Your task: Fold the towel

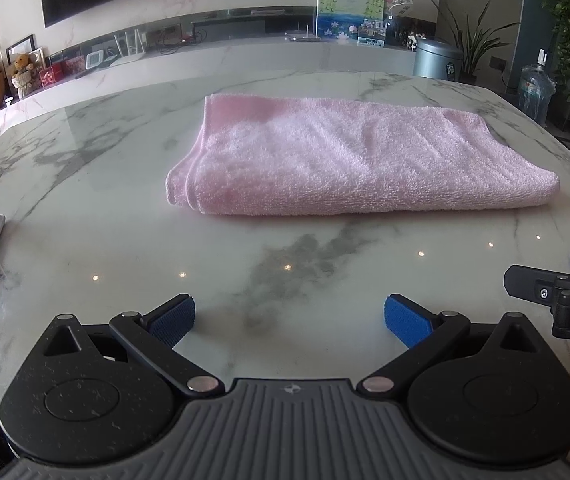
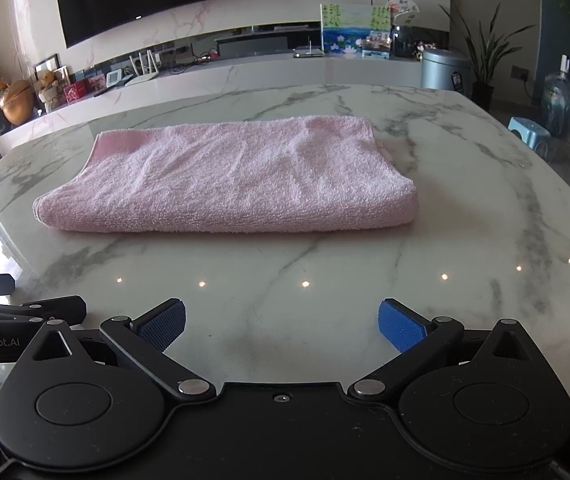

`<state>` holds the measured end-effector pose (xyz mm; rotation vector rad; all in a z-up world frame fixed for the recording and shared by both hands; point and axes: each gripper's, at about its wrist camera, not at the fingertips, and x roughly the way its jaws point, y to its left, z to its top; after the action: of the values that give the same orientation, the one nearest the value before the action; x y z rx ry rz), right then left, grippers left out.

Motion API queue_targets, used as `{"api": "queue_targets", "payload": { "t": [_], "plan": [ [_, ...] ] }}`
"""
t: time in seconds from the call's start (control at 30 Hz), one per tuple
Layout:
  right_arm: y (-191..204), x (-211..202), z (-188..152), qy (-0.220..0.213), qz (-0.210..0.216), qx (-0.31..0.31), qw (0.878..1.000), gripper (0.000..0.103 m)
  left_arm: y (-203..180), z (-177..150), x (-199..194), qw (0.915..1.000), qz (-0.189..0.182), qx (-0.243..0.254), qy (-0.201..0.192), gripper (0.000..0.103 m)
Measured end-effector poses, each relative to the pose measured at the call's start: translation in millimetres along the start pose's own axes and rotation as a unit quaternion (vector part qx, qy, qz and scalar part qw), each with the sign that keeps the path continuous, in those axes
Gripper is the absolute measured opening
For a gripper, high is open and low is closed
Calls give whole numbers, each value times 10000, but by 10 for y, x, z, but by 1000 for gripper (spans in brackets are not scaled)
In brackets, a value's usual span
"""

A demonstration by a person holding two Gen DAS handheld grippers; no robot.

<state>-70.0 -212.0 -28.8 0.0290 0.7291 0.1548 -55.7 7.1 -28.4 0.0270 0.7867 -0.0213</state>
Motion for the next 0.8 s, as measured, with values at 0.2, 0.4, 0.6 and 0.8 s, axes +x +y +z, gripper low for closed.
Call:
{"api": "queue_targets", "payload": {
  "t": [0.2,0.4,0.6,0.8],
  "plan": [
    [76,33,-37,-87,-148,-200,9997,103,-8,-64,-8,9997,37,-26,-258,103],
    [117,48,-88,-225,-256,-302,9990,103,-10,-123,-29,9989,44,-20,-465,103],
    [125,44,-109,-302,-296,-271,9987,103,-26,-153,-52,9984,106,-78,-550,103],
    [154,26,-155,-428,-391,-210,9981,103,-22,-195,-77,9979,116,-88,-629,103]
  ]
}}
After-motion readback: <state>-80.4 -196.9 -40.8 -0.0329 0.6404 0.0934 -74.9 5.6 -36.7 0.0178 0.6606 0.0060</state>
